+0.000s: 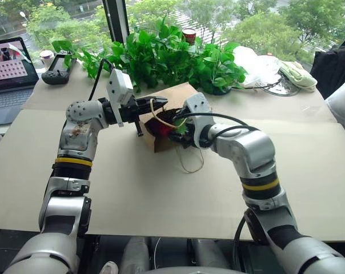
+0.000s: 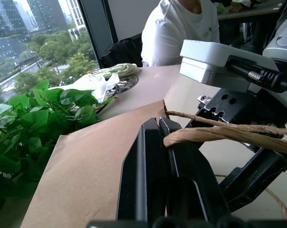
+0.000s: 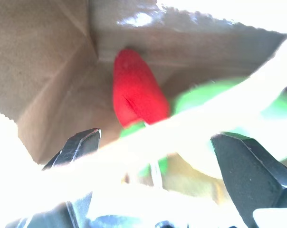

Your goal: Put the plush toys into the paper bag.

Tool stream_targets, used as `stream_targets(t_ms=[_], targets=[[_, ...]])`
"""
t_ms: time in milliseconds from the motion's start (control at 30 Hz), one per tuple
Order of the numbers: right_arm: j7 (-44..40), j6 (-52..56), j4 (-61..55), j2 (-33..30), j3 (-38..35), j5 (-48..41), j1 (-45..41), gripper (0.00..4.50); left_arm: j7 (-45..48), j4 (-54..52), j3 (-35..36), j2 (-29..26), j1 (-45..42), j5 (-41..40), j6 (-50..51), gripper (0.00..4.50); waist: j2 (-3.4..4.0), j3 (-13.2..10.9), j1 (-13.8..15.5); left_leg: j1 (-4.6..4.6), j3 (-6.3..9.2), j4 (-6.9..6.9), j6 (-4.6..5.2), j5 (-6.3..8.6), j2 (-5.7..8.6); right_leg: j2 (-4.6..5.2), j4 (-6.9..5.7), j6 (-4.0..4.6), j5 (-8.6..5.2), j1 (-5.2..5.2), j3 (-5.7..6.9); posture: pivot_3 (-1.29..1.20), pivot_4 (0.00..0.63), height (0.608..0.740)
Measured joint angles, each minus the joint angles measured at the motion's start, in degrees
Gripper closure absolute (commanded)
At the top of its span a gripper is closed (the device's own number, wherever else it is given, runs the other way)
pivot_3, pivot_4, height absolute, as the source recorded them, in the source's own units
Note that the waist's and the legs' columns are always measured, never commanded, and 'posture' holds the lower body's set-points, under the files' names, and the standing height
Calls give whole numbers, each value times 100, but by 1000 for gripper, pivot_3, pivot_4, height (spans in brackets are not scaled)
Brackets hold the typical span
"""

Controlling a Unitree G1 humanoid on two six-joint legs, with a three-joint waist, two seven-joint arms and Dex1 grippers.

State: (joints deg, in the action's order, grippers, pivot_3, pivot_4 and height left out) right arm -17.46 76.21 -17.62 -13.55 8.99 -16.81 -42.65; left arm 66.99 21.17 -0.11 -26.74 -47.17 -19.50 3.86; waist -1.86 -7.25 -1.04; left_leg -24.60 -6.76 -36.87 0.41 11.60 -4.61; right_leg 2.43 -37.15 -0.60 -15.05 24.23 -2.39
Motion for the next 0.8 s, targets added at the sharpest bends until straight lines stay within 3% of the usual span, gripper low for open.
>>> stream_targets(t_ms=[200, 533, 633, 800], targets=[[-92, 580, -751, -170, -55, -258, 652, 431, 1, 4, 0, 3, 0, 5, -5, 4500, 0, 0, 4, 2, 2, -4, 0, 0, 2, 1, 5, 0, 0, 0, -2, 0, 150, 740], [293, 404, -484, 158, 391, -88, 1219, 431, 9, 9, 0, 5, -1, 24, -8, 4500, 0, 0, 9, 8, 3, -6, 0, -1, 5, 2, 6, 0, 0, -2, -4, 0, 150, 740], [312, 295, -383, 204, 437, -22, 1274, 1068, 11, 10, 0, 4, -1, 30, -8, 4500, 0, 0, 15, 7, 4, -6, 0, -1, 5, 2, 6, 0, 0, -3, -4, 0, 150, 740], [345, 13, -278, 227, 604, 52, 1336, 2782, 10, 10, 0, 5, -1, 34, -8, 4500, 0, 0, 7, 10, 5, -6, 0, -1, 5, 1, 6, 0, 0, -3, -3, 0, 150, 740]])
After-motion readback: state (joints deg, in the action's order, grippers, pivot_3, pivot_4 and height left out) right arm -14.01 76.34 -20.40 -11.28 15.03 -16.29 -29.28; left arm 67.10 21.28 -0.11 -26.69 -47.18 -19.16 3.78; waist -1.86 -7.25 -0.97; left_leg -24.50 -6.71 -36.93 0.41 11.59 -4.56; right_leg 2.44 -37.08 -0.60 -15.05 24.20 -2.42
